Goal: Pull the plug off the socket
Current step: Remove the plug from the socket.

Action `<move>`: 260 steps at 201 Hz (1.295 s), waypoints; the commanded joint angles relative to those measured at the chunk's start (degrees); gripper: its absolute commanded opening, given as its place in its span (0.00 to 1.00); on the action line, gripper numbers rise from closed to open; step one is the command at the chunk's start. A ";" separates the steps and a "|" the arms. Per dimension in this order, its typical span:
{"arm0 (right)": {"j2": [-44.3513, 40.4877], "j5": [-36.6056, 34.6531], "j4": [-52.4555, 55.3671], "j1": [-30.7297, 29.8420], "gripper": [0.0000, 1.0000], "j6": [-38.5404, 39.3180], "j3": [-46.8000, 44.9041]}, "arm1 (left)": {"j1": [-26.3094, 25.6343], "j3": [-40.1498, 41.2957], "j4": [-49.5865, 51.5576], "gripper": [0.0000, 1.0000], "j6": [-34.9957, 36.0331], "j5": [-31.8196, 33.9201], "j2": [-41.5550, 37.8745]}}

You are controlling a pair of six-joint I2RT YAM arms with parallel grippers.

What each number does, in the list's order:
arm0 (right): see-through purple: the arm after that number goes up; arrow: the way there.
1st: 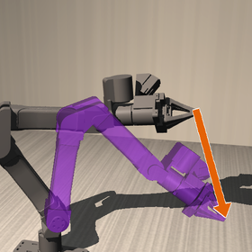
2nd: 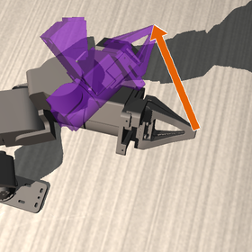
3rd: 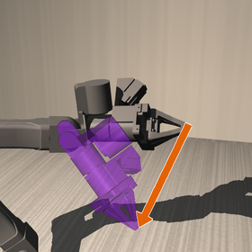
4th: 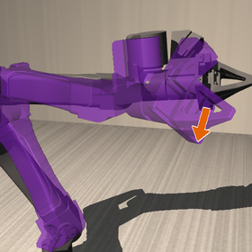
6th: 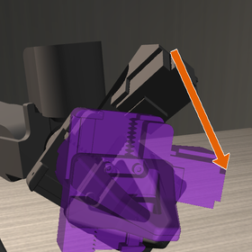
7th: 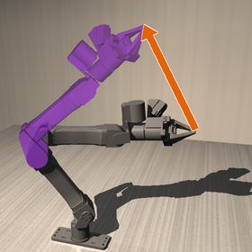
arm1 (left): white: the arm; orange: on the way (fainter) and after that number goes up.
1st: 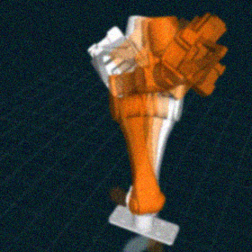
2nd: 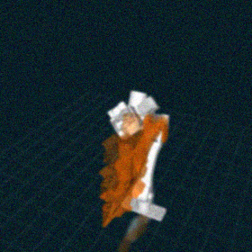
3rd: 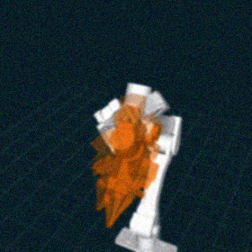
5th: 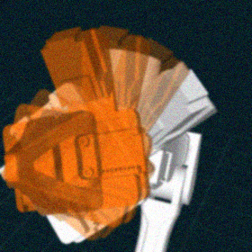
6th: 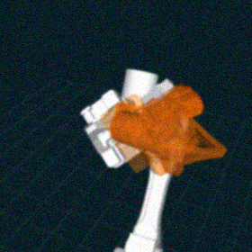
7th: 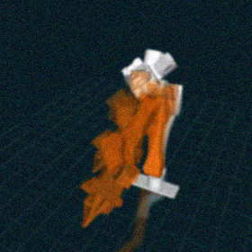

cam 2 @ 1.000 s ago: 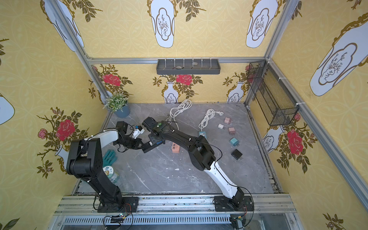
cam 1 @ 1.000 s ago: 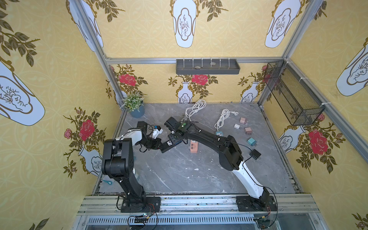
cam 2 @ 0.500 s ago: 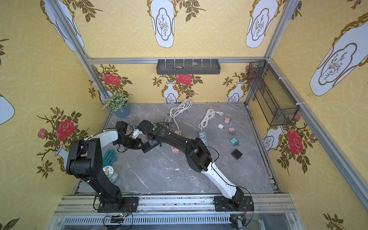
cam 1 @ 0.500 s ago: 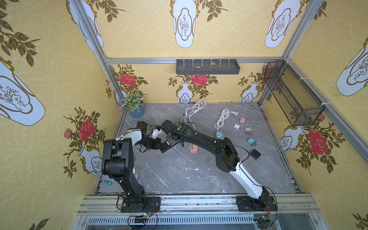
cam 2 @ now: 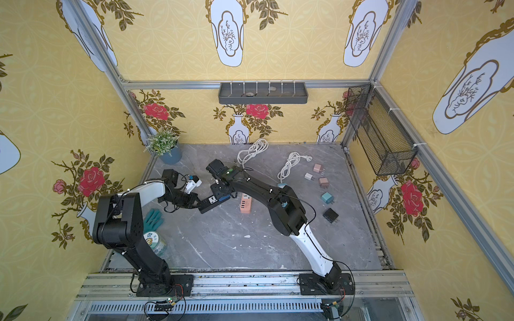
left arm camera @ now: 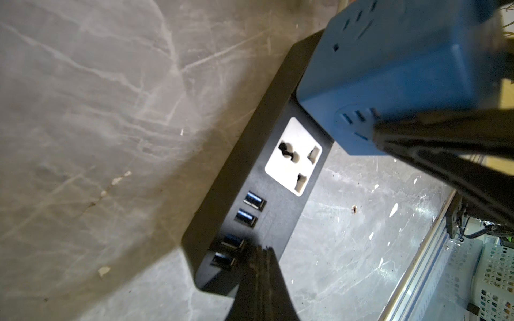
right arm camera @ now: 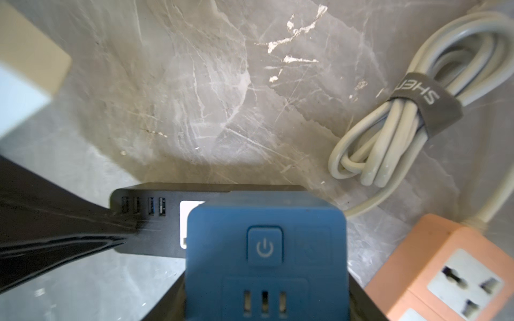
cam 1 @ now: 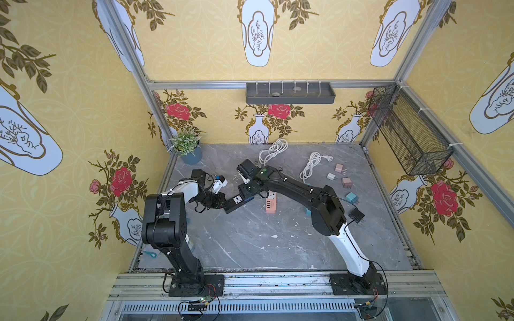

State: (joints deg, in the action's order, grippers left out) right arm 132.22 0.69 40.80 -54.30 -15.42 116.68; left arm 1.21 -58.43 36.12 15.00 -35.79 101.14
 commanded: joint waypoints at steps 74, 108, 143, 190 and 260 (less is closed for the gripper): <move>-1.27 3.15 -4.32 0.24 0.20 -2.81 1.09 | 0.28 0.87 2.20 0.00 0.64 10.90 1.22; 1.78 -4.26 -0.50 -2.96 0.20 1.29 6.31 | 0.26 0.88 2.22 0.00 0.64 10.96 1.30; 5.01 -11.78 2.13 -6.35 0.20 5.87 10.32 | 0.28 0.78 2.27 0.00 0.64 10.92 1.33; 7.71 -16.71 4.24 -8.08 0.20 8.56 13.18 | 0.25 0.82 2.28 0.00 0.64 10.94 1.25; 4.25 -9.61 1.18 -6.74 0.20 6.50 10.20 | 0.24 0.80 2.28 0.00 0.64 10.87 1.26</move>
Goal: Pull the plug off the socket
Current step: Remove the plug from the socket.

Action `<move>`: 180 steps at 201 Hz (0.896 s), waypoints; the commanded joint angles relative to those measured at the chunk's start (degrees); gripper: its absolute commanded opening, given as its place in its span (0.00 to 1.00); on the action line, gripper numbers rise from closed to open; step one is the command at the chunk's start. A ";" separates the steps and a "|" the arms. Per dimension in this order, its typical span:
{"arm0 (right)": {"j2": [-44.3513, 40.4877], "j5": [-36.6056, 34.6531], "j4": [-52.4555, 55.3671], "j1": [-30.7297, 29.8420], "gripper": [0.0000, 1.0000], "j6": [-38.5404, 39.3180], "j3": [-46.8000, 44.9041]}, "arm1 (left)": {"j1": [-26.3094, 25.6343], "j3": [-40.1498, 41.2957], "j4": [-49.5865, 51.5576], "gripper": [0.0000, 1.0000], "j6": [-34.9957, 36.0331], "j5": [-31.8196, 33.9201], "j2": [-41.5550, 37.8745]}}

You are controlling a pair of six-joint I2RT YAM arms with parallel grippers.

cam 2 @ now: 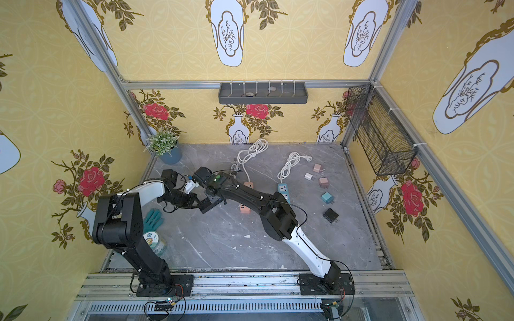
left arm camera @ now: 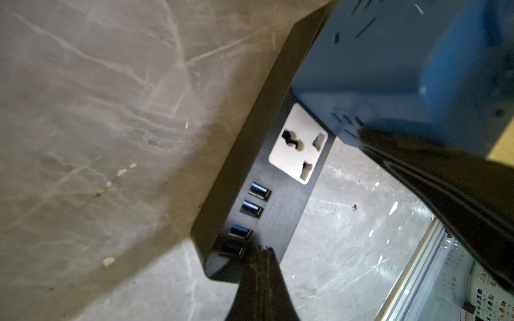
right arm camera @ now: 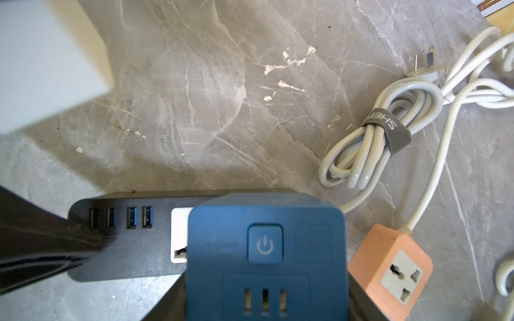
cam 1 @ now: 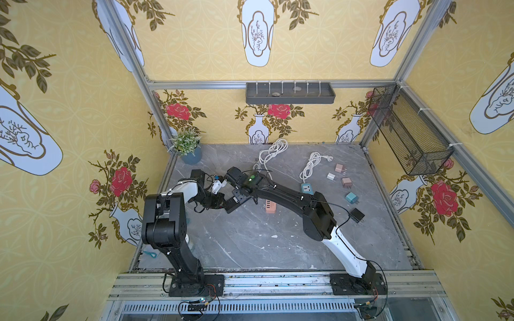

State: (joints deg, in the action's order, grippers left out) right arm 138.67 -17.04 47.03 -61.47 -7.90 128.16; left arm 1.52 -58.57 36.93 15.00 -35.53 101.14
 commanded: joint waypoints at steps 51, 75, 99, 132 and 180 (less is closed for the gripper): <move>-7.01 22.10 -10.22 4.92 0.20 -6.59 -7.43 | -0.02 0.92 1.39 0.00 0.64 10.57 1.28; -8.62 27.95 -12.20 7.10 0.20 -9.40 -10.27 | -0.07 0.91 1.35 0.00 0.64 10.57 1.33; -9.71 31.61 -13.66 8.31 0.20 -11.19 -12.07 | -0.04 0.92 1.38 0.00 0.64 10.58 1.33; -9.60 31.26 -13.30 8.47 0.20 -11.70 -12.17 | -0.09 0.91 1.34 0.00 0.65 10.54 1.31; -7.90 24.79 -10.06 6.95 0.20 -10.17 -9.47 | -0.09 0.93 1.41 0.00 0.64 10.66 1.26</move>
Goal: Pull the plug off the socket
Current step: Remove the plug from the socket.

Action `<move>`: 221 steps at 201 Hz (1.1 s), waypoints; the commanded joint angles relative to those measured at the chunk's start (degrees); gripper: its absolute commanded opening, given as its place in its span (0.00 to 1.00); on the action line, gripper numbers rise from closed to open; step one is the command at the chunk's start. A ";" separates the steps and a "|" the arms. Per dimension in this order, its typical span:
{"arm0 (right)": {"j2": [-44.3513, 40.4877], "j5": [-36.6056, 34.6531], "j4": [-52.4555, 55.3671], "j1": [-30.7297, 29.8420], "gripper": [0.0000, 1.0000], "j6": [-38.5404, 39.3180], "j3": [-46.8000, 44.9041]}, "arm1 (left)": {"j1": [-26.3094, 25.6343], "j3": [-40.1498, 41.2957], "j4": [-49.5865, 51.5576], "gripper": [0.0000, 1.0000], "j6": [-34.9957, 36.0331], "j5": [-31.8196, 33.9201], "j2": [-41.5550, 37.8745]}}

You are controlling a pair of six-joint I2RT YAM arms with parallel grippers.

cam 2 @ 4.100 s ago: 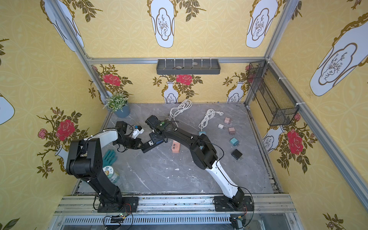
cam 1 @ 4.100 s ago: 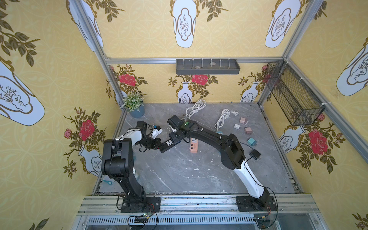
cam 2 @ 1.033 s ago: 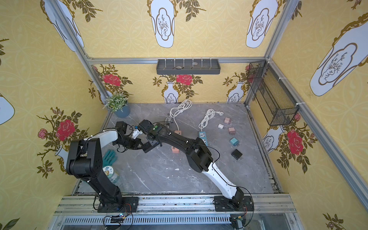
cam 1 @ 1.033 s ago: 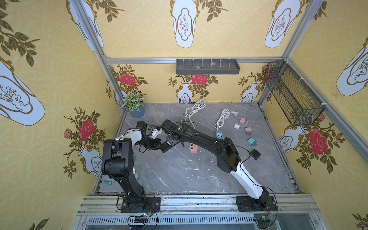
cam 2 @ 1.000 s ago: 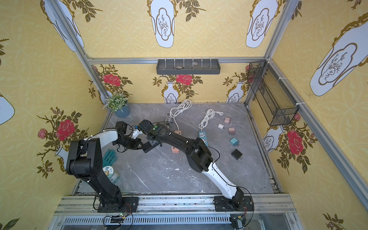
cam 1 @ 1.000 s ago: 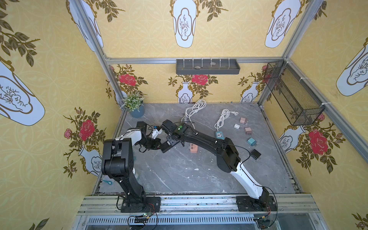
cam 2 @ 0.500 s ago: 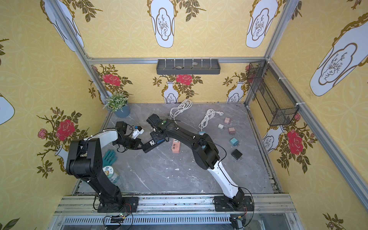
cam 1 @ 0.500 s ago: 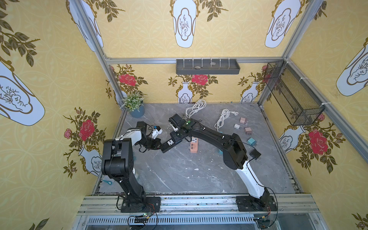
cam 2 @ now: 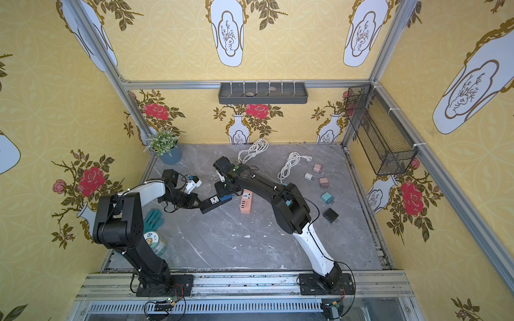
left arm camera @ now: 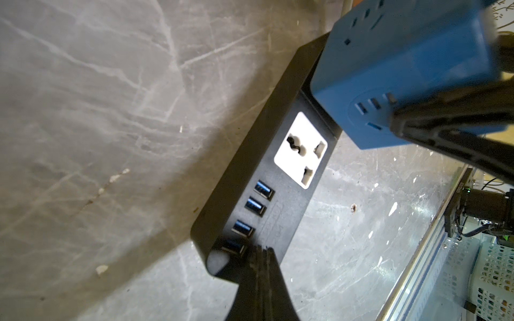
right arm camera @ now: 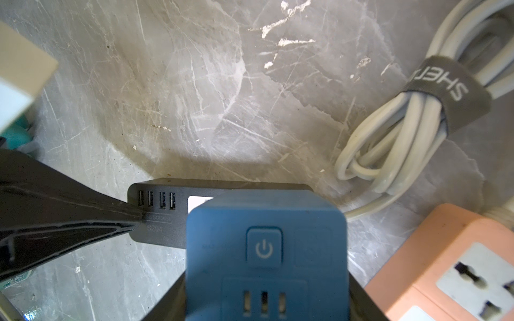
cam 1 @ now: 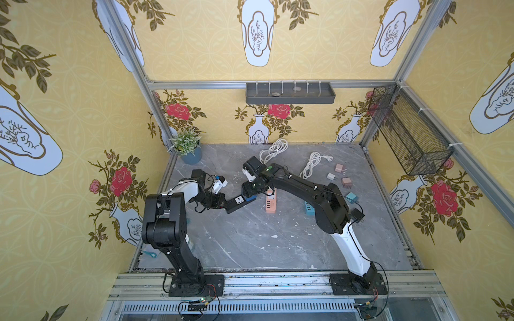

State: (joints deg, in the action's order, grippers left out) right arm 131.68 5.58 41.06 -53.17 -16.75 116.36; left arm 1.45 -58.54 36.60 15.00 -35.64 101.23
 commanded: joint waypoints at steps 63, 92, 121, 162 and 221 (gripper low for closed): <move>5.55 -14.42 3.33 -7.39 0.20 6.07 12.13 | 0.02 0.79 1.74 0.00 0.64 10.76 1.25; 6.79 -18.76 3.94 -9.47 0.20 9.54 13.52 | -0.03 0.80 1.81 0.00 0.64 10.79 1.25; 7.15 -20.13 4.18 -10.38 0.21 11.65 14.03 | 0.03 0.80 1.84 0.00 0.66 10.76 1.26; 6.62 -18.48 3.78 -10.20 0.21 11.36 14.07 | 0.04 0.73 1.87 0.00 0.64 10.76 1.28; -0.31 -7.50 -1.81 -5.82 0.20 4.84 6.94 | 0.04 0.79 1.80 0.00 0.61 10.79 1.26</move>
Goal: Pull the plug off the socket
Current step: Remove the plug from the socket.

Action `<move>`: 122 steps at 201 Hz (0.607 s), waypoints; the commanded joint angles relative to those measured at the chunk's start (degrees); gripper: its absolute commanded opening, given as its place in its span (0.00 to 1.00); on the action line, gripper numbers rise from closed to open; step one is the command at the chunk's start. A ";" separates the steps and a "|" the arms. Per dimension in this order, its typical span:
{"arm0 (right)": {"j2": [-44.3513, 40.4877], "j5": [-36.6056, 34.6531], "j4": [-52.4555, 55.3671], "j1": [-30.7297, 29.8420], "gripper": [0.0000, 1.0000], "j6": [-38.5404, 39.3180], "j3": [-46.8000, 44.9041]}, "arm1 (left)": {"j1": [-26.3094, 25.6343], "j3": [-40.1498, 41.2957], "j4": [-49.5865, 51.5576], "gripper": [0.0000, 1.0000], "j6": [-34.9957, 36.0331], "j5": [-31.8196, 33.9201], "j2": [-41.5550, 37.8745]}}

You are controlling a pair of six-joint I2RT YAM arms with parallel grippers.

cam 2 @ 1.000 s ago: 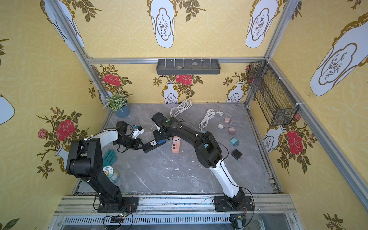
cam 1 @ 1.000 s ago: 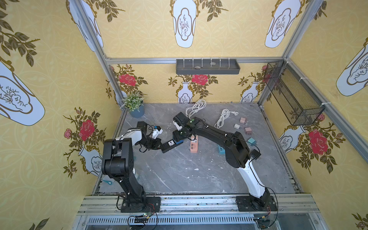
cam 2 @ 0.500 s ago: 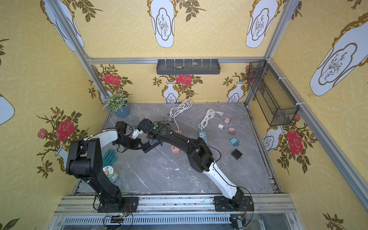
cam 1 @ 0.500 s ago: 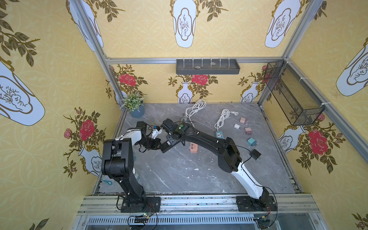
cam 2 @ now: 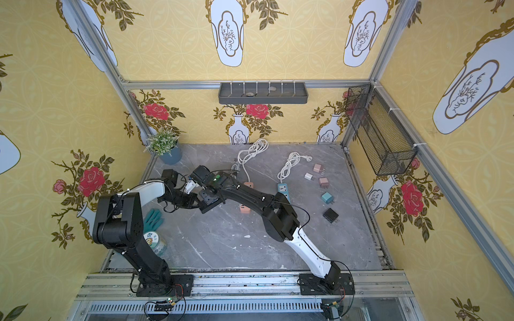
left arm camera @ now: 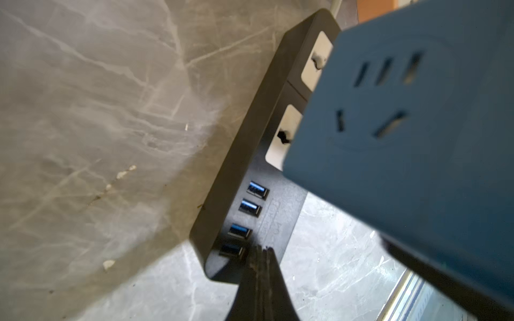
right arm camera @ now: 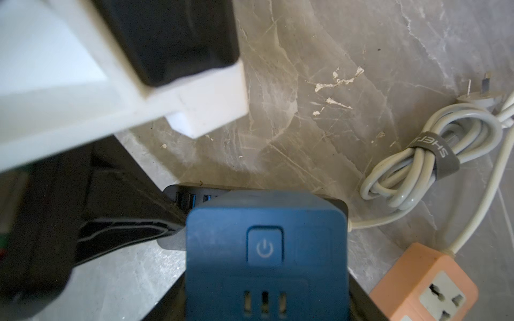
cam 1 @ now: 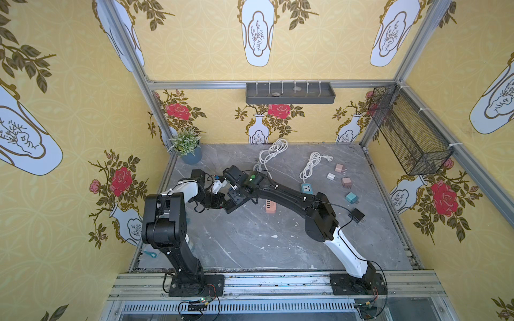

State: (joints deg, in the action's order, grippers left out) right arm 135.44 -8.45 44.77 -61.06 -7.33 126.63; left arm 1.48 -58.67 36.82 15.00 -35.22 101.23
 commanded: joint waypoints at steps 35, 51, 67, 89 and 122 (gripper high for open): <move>-14.18 15.63 -14.76 7.48 0.20 -11.38 -17.44 | 0.03 0.95 1.54 0.00 0.81 9.86 1.22; -18.59 16.04 -17.27 9.20 0.20 -13.07 -23.00 | -0.11 0.85 1.54 0.00 0.98 8.25 0.81; -21.69 13.78 -16.93 9.86 0.20 -13.22 -26.12 | -0.08 0.59 1.89 0.00 1.25 6.03 -0.54; -25.96 10.74 -16.02 10.49 0.20 -13.83 -30.43 | -0.11 0.42 1.72 0.00 1.67 2.74 -3.76; -33.82 8.16 -15.39 13.18 0.20 -16.29 -39.47 | -0.16 -1.21 2.61 0.08 2.80 -2.18 -8.37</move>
State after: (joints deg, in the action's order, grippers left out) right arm 106.13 3.03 31.07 -49.56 -21.02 91.74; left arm 1.45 -58.78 38.13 16.08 -33.56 95.04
